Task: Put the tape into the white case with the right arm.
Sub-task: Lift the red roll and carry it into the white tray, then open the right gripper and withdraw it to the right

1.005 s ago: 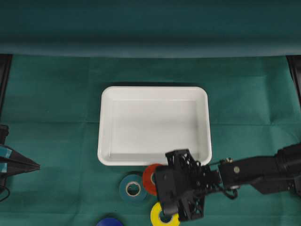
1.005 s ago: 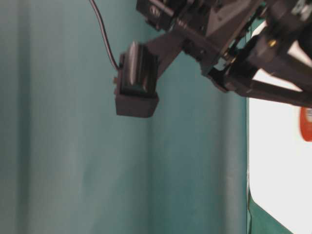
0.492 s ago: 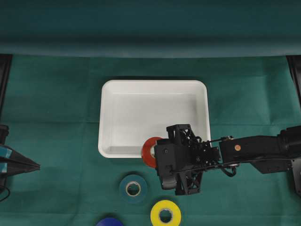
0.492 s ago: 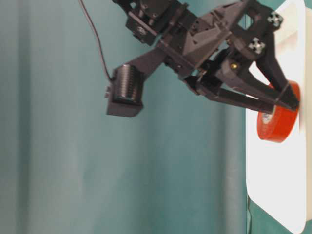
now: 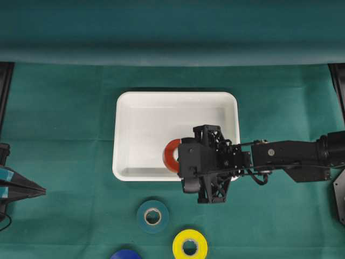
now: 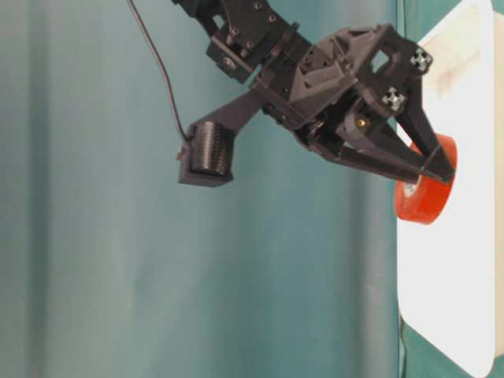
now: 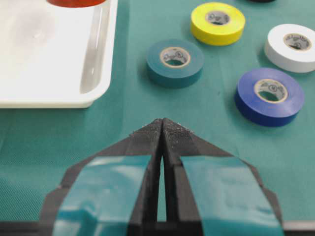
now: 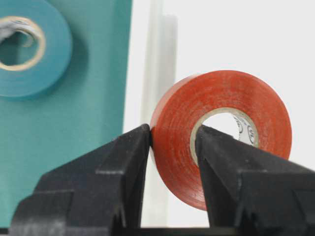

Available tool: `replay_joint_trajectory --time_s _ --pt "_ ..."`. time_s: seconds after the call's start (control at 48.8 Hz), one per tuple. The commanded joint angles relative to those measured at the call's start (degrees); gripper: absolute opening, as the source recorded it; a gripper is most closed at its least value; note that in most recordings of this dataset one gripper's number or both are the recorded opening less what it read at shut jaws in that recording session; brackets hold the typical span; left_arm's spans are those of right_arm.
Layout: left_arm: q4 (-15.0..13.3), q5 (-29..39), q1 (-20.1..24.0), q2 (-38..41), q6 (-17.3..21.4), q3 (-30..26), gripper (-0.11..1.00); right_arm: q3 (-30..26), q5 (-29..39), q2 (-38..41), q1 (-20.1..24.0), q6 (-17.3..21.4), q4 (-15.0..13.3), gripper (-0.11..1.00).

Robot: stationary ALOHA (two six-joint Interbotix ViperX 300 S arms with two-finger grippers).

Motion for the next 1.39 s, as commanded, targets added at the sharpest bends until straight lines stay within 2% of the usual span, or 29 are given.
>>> replay_joint_trajectory --time_s 0.0,0.185,0.226,0.308,0.451,0.492,0.595,0.841,1.107,1.374 --pt "-0.1 -0.6 -0.1 0.4 0.0 -0.6 0.0 -1.1 -0.6 -0.5 -0.2 0.0 -0.2 0.02" --pt "-0.1 -0.6 -0.1 0.4 0.0 -0.6 0.0 -1.1 -0.4 -0.6 -0.3 0.0 -0.2 0.02" --pt "-0.1 -0.6 -0.2 0.4 0.0 -0.6 0.0 -1.0 -0.4 -0.6 -0.3 0.0 -0.2 0.05" --pt "-0.1 -0.6 -0.2 0.4 0.0 -0.6 0.0 -1.1 -0.4 -0.6 -0.3 0.0 -0.3 0.21" --pt "-0.1 -0.6 -0.1 0.4 0.0 -0.6 0.0 -1.0 -0.4 -1.0 -0.3 0.0 -0.2 0.65" --pt "-0.2 -0.6 -0.2 0.4 0.0 -0.6 0.0 -0.8 -0.3 -1.3 -0.3 0.1 -0.2 0.72" --pt "-0.1 -0.6 -0.2 0.4 0.0 -0.6 0.0 0.1 -0.2 -2.5 -0.3 0.0 -0.2 0.65" --pt "-0.1 -0.6 -0.2 0.4 0.0 -0.6 0.0 7.2 -0.2 -9.5 -0.3 0.1 -0.2 0.66" --pt "-0.1 -0.6 -0.1 0.5 0.0 -0.6 0.0 19.5 -1.7 -21.6 -0.3 0.3 -0.1 0.66" --pt "-0.1 -0.6 -0.1 0.4 0.0 -0.6 0.0 33.2 -6.0 -38.9 -0.3 2.7 0.0 0.66"
